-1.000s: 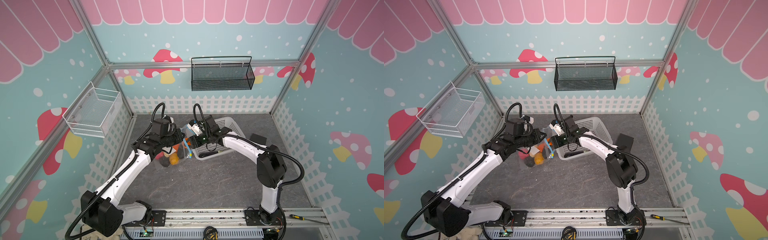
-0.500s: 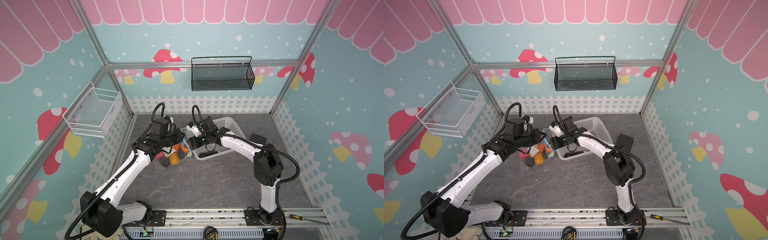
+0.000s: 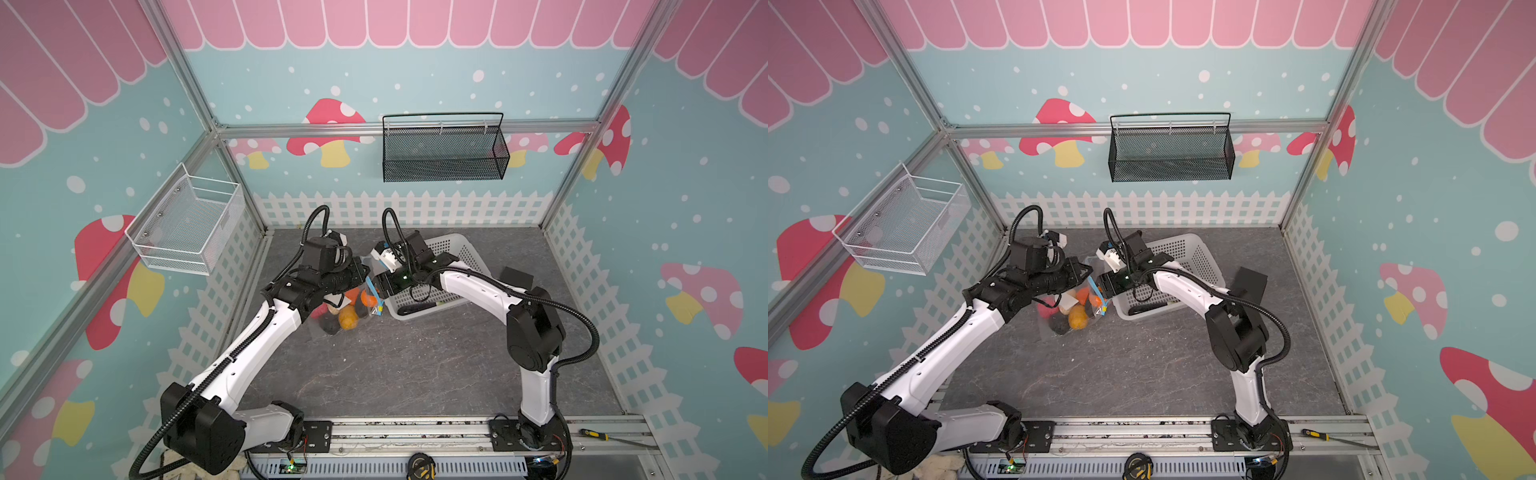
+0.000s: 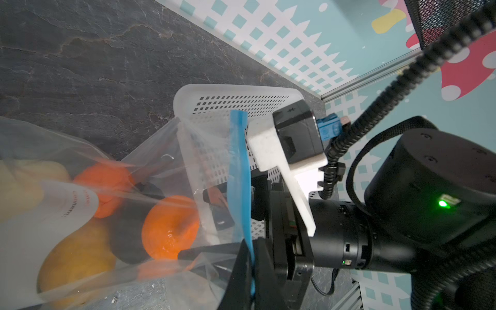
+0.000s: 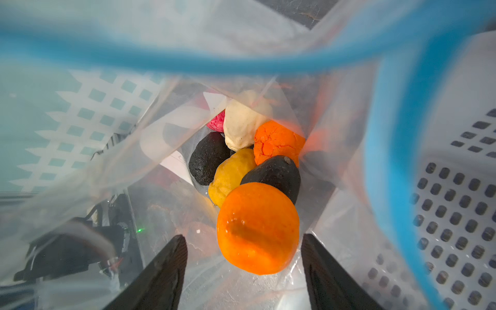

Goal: Place the food in the zip-top bag and seal the zipper
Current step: 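Lower the orange ball into the bag and open the right gripper, then move the right gripper back over the basket to the purple eggplant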

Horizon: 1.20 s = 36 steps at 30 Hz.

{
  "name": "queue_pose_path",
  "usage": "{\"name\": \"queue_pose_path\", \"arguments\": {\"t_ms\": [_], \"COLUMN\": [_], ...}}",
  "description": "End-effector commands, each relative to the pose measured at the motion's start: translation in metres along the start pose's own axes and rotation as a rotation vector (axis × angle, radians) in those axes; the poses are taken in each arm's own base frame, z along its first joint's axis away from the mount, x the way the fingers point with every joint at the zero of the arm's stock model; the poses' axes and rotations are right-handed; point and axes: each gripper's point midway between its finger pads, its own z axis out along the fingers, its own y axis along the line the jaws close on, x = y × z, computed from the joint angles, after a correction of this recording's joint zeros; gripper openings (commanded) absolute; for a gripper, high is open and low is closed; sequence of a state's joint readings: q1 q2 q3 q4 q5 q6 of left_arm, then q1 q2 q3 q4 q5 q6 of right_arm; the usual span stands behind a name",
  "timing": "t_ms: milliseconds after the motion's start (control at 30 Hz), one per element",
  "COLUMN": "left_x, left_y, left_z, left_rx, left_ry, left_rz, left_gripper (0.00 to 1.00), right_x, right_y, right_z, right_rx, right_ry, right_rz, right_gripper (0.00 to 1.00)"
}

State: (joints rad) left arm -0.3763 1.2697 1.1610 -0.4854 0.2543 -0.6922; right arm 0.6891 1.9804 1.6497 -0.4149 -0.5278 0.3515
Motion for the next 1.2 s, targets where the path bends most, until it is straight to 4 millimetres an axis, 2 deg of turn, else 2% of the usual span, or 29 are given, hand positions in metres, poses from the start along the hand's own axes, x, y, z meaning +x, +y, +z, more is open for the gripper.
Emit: {"name": "queue_pose_path", "arguments": {"t_ms": [0,67,133,367,467,567,800,933,1000,1033,1167], "left_x": [-0.008,-0.009,-0.008,-0.006,-0.006,-0.007,-0.008,-0.009,-0.009,-0.009,-0.008], "left_y": [-0.006,-0.006,-0.005,-0.003,-0.003,-0.004,-0.005,-0.006,-0.006,-0.006,-0.005], "left_z": [-0.009,-0.010,-0.010,-0.010,-0.010,-0.012,-0.018,-0.019,-0.019,-0.018,-0.016], "left_rx": [0.015,0.014,0.012,0.007,0.009,0.011,0.011,0.010,0.011,0.013,0.014], "left_ry": [-0.034,-0.035,-0.035,-0.033,-0.031,-0.037,-0.038,-0.027,-0.021,-0.017,-0.008], "left_rz": [0.015,0.014,0.015,0.013,0.011,0.015,0.023,0.031,0.031,0.032,0.030], "left_gripper": [0.00,0.00,0.00,0.00,0.00,0.00,0.00,0.00,0.00,0.00,0.00], "right_x": [-0.013,-0.012,-0.012,0.001,0.012,0.023,0.051,0.065,0.065,0.073,0.084], "right_y": [0.019,0.018,0.018,-0.008,-0.024,-0.050,-0.085,-0.092,-0.093,-0.099,-0.101], "right_z": [-0.021,-0.029,-0.046,-0.086,-0.097,-0.104,-0.108,-0.103,-0.105,-0.096,-0.089], "right_rx": [-0.001,0.025,0.068,0.188,0.224,0.318,0.416,0.417,0.427,0.426,0.407], "right_ry": [-0.031,-0.026,-0.028,0.017,0.063,0.122,0.253,0.323,0.330,0.361,0.401], "right_rz": [-0.042,-0.053,-0.075,-0.113,-0.128,-0.111,-0.062,-0.030,-0.020,-0.002,0.015], "right_gripper": [0.71,0.71,0.71,0.72,0.72,0.74,0.76,0.76,0.76,0.76,0.75]}}
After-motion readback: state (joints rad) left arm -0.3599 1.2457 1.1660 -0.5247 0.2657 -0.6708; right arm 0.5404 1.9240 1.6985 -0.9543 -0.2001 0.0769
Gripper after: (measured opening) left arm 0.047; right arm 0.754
